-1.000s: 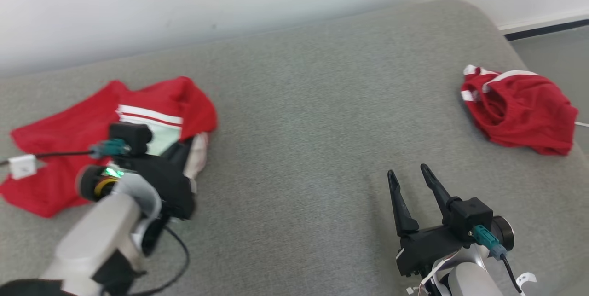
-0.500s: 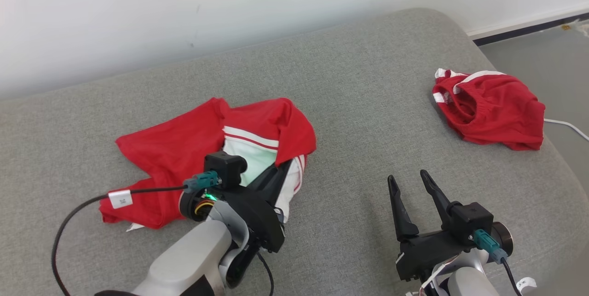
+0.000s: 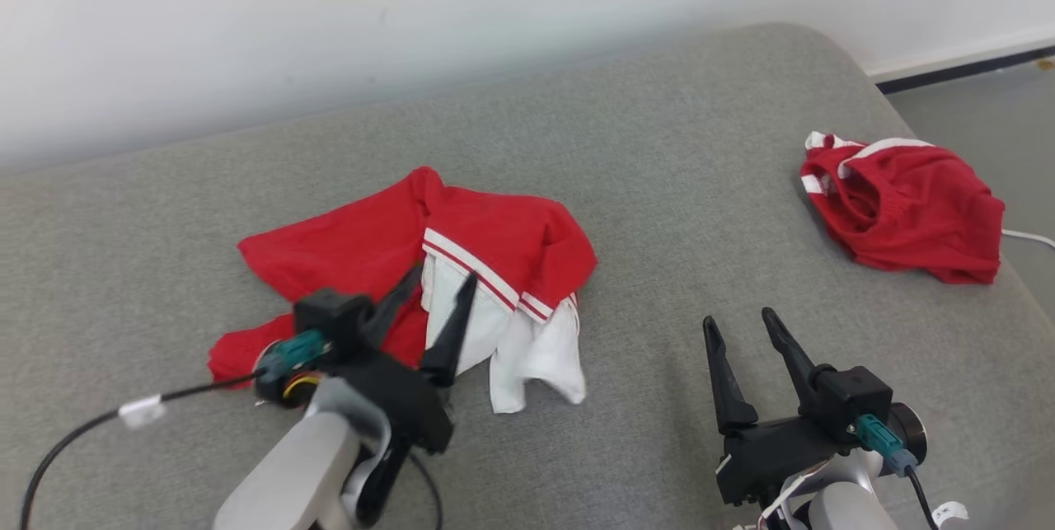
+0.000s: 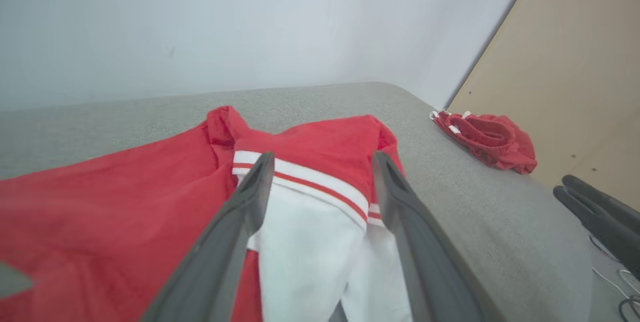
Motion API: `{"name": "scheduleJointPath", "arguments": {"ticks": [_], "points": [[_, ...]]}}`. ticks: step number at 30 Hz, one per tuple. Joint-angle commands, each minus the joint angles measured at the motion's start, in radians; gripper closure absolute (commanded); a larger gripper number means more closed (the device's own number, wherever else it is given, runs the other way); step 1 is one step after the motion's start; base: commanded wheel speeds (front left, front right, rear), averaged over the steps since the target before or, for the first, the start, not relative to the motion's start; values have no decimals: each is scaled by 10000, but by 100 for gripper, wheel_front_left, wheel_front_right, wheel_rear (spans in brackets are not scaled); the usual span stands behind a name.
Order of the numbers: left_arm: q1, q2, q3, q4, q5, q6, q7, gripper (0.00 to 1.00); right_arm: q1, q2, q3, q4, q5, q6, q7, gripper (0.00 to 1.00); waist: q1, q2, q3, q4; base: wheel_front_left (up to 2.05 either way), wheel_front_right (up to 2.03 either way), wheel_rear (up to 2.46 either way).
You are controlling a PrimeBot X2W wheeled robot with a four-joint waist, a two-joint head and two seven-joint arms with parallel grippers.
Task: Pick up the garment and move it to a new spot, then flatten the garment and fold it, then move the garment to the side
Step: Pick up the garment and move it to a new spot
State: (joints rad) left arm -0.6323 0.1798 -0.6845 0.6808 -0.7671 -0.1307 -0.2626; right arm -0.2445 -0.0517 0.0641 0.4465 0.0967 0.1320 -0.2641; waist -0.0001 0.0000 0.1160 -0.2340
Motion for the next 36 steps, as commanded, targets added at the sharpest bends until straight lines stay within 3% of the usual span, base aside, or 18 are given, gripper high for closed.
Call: {"name": "scheduleJointPath", "arguments": {"ticks": [1, 11, 23, 36], "points": [[362, 79, 314, -93, 313, 39, -26, 0, 120, 21, -4, -14, -48, -27, 4, 0, 1, 0, -123, 148, 0, 0, 0], [2463, 254, 3472, -1155, 2300, 131, -28, 0, 108, 18, 42, -99, -43, -27, 2, 0, 1, 0, -242, 740, 0, 0, 0], [4616, -309, 6424, -2104, 4024, 92, -29, 0, 409, 17, 15, -32, -142, -27, 4, 0, 1, 0, -566, 1245, 0, 0, 0], [6260, -996, 8233, -3313, 5564, 5, -30, 0, 534, 19, 82, -36, -86, -27, 4, 0, 1, 0, -638, 1719, 0, 0, 0]]}}
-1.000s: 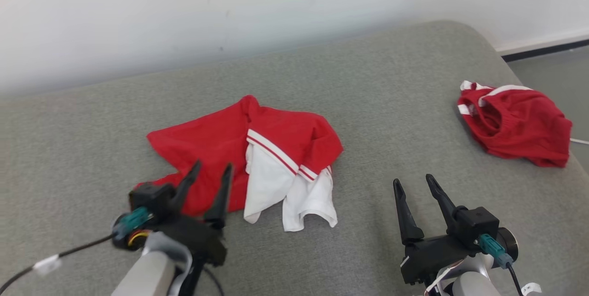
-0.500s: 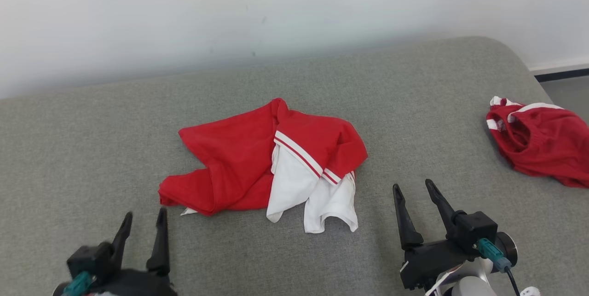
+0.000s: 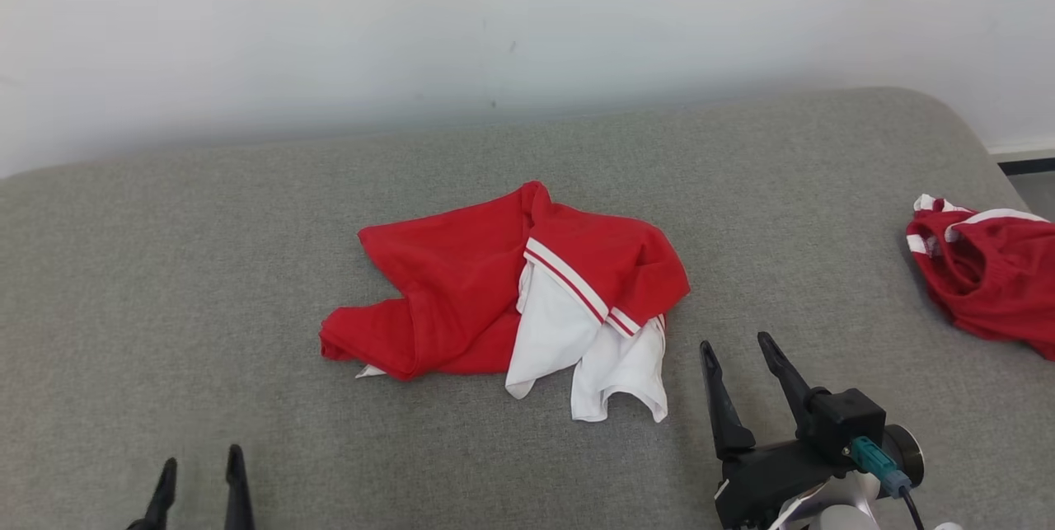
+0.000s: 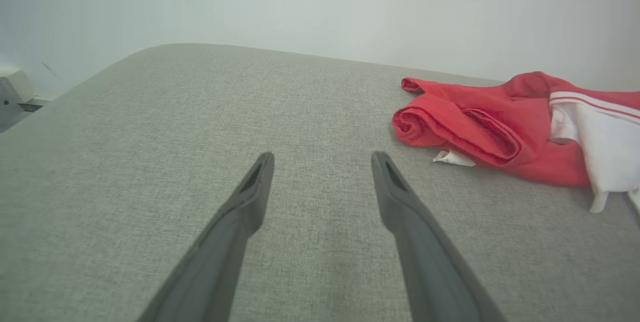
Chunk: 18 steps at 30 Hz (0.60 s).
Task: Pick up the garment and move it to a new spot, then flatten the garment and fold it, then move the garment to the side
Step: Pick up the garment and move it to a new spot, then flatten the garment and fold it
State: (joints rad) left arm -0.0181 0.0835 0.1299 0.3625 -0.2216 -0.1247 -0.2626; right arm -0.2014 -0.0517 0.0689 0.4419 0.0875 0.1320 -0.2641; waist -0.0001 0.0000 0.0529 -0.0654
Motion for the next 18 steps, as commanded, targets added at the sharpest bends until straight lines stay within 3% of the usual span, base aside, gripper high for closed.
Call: {"name": "scheduleJointPath", "arguments": {"ticks": [1, 8, 18], "points": [[206, -80, 243, -245, 179, -55, -30, 0, 103, 17, 72, 17, 29, -27, 4, 0, 1, 0, -8, 50, 0, 0, 0], [538, -273, 854, -687, 380, -40, -30, 0, -27, 17, 252, 27, 97, -27, 4, 0, 1, 0, 139, 110, 0, 0, 0], [100, -326, 37, -447, 58, -56, -30, 0, -417, 22, 1258, -61, 63, -27, 4, 0, 1, 0, 546, 435, 0, 0, 0]]}}
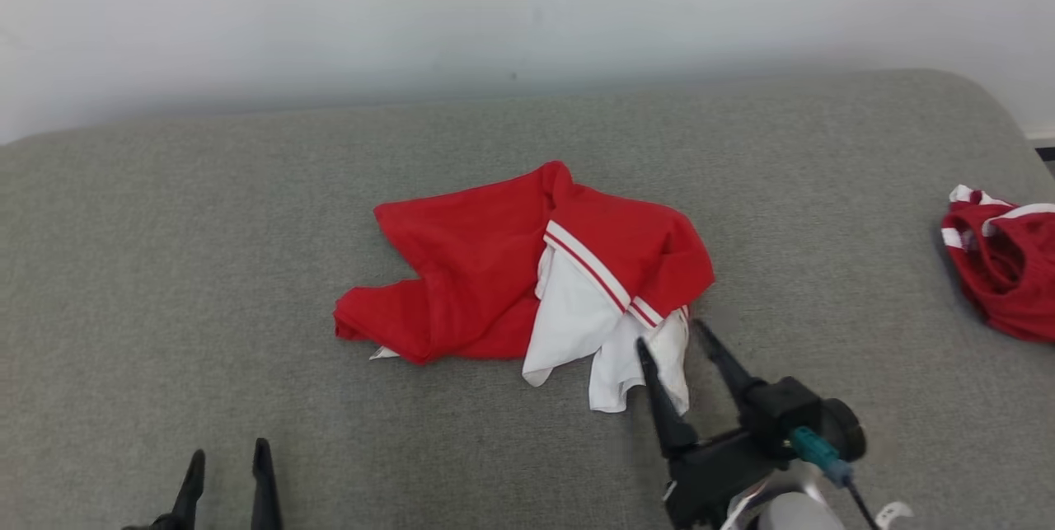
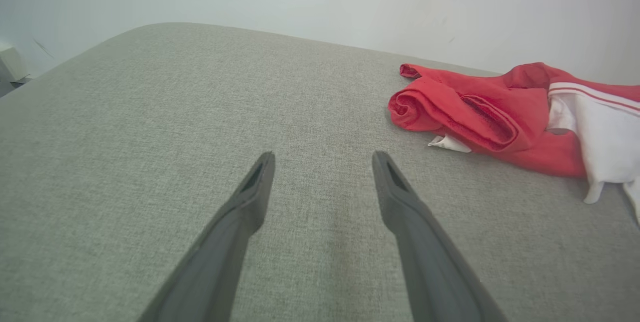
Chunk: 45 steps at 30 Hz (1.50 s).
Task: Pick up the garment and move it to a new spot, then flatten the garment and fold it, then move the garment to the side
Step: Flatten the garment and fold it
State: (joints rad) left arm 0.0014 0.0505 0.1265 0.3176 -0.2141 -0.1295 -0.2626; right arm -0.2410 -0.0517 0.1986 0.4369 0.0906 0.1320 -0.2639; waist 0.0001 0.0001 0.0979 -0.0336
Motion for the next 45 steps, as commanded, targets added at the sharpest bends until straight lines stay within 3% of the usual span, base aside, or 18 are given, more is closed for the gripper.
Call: {"name": "scheduleJointPath", "arguments": {"ticks": [1, 5, 13, 22, 32, 33, 35, 36, 45], "points": [[-132, 5, -91, 23, -43, -9, -30, 0, -73, 17, 185, 91, 105, -27, 0, 0, -1, -1, 149, 223, 0, 0, 0], [-204, 1, -491, 243, -319, 0, -30, 0, -491, 13, 1136, 691, 354, -27, 2, 0, -1, -1, 248, 666, 0, 0, 0], [-182, -2, -563, 350, -477, 20, -30, 0, -956, 16, 1969, 2077, 629, -27, 1, 0, -1, -1, 384, 1441, 0, 0, 0], [-359, -3, -838, 300, -696, 15, -30, 0, -1202, 14, 1824, 2999, 902, -27, 1, 0, -1, -1, 706, 1731, 0, 0, 0], [-538, -3, -1014, 312, -824, 32, -30, 0, -1599, 16, 1449, 3010, 944, -27, 1, 0, -1, -1, 911, 1959, 0, 0, 0], [-518, -5, -1008, 335, -848, 32, -30, 0, -1609, 16, 1450, 3000, 943, -27, 2, 15, -1, -1, 916, 1963, 0, 0, 0], [-485, -5, -1015, 373, -859, 31, -30, 0, -1614, 14, 1448, 2945, 938, -27, 1, 84, -1, -1, 932, 1962, 0, 0, 0], [-479, -4, -1025, 373, -864, 31, -30, 0, -1590, 16, 1427, 2843, 1011, -27, 1, 100, -1, -1, 934, 1956, 0, 0, 0], [-359, -4, -1064, 425, -942, 56, -30, 0, -1418, 14, 1182, 1243, 1886, -27, 2, 100, -1, -1, 700, 1658, 0, 0, 0]]}}
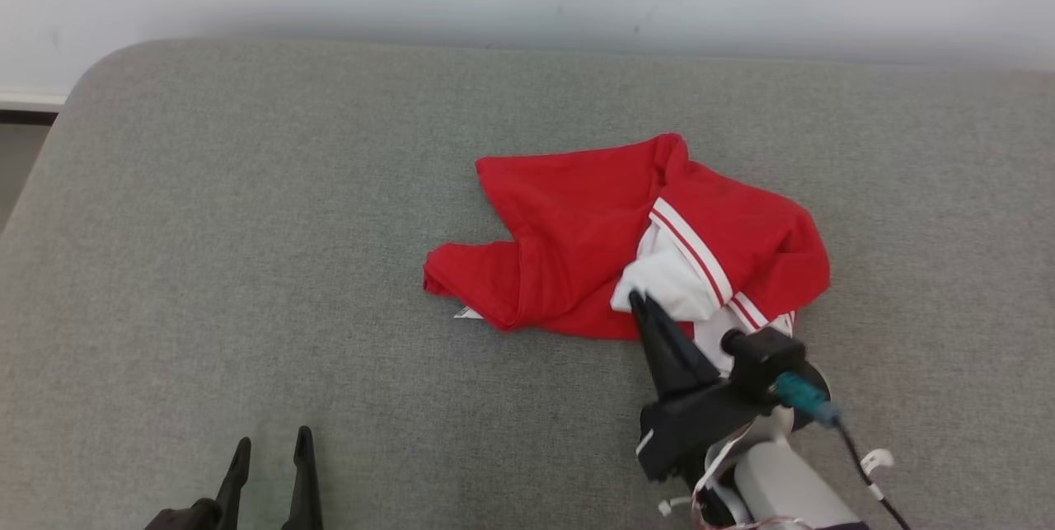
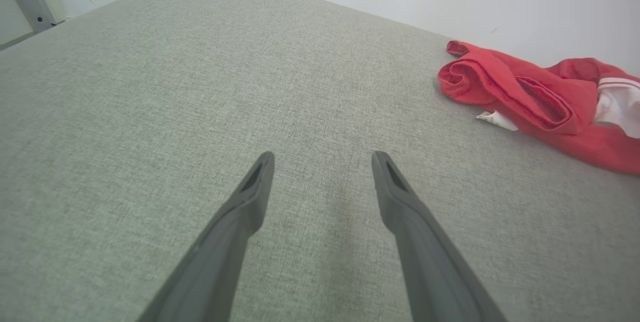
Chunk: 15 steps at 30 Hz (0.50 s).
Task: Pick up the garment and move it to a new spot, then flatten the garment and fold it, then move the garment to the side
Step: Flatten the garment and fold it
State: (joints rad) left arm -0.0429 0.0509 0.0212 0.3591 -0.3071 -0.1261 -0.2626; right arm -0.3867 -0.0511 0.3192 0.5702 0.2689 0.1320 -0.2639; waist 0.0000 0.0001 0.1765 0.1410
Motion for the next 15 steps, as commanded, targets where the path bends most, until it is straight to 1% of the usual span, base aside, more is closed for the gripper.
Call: {"name": "scheduleJointPath", "arguments": {"ticks": [1, 3, 5, 8, 10, 12, 15], "points": [[100, -8, -38, 20, 0, 21, -30, 0, -17, 7, -127, -345, 289, -27, 1, 100, 0, -1, -119, -130, 0, 0, 0], [99, -8, -105, 12, 0, 17, -30, 0, -269, -5, -599, -871, 417, -27, 1, 100, 0, -1, -187, -202, 0, 0, 0], [114, -6, -135, 11, 15, 22, -30, 0, -496, 13, -1040, -1212, 240, -27, 2, 100, 0, -1, -244, -267, 0, 0, 0], [154, -6, -143, -9, 89, 16, -30, 0, -1061, 8, -1775, -1363, -543, -27, 2, 100, 0, -1, -320, -333, 0, 0, 0], [195, -8, -111, 26, 133, 8, -30, 0, -1561, -260, -2202, -1378, -1313, -28, 1, 100, 0, -1, -365, -340, 0, 0, 0], [193, -6, -85, 89, 187, -1, -30, 0, -2000, -563, -2576, -1157, -1837, -28, 2, 100, 0, -1, -371, -342, 0, 0, 0], [54, -6, -23, 151, 235, -15, -30, 0, -2798, -1264, -2912, -594, -2627, -28, 2, 100, 0, -1, -291, -260, 0, 0, 0]]}}
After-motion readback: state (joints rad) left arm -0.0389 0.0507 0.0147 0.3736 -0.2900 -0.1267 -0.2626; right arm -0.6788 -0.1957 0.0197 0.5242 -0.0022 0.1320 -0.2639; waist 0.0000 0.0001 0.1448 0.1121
